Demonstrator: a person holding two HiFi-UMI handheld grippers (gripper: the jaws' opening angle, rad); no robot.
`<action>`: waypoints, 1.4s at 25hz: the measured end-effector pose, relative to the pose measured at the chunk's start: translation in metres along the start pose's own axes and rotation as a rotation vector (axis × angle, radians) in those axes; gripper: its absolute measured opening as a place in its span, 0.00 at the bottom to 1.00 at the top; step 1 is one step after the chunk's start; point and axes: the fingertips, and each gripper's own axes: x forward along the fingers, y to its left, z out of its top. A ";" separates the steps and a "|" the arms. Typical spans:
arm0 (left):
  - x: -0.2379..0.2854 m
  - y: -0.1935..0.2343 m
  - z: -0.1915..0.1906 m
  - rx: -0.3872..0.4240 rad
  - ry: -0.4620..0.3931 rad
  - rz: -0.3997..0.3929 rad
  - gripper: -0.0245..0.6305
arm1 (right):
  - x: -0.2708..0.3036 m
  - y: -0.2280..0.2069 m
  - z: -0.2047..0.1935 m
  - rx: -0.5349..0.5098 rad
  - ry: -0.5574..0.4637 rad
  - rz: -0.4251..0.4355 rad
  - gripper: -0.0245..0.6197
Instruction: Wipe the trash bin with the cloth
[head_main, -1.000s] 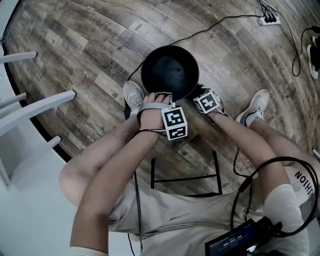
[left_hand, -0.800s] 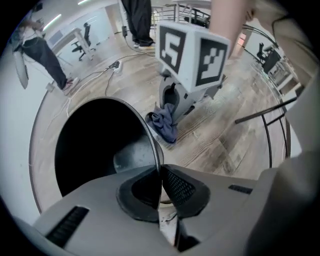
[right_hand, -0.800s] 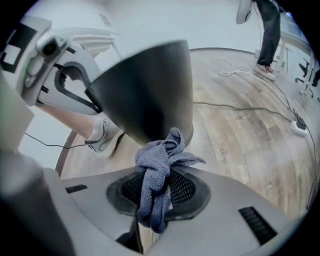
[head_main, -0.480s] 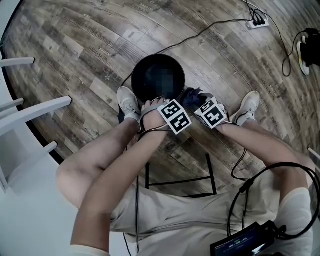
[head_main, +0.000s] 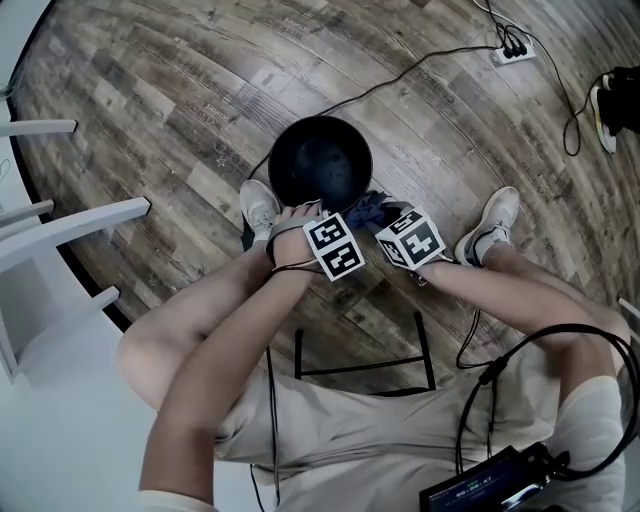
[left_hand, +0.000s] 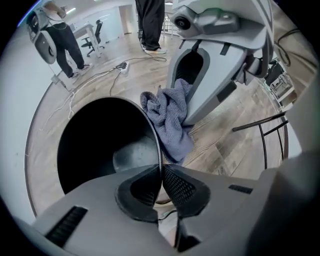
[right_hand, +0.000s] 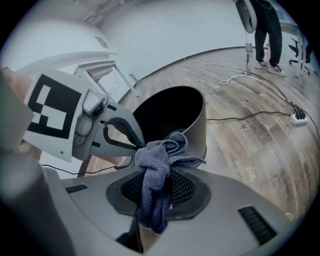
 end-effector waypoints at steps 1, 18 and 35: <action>0.000 0.000 0.000 0.013 0.001 0.005 0.08 | 0.002 0.000 0.003 -0.006 -0.006 -0.001 0.16; 0.006 0.001 0.004 0.103 -0.028 -0.049 0.06 | 0.113 -0.062 -0.045 -0.027 0.109 -0.096 0.16; 0.008 0.003 0.003 0.051 0.007 -0.078 0.06 | 0.143 -0.096 -0.067 -0.022 0.173 -0.112 0.16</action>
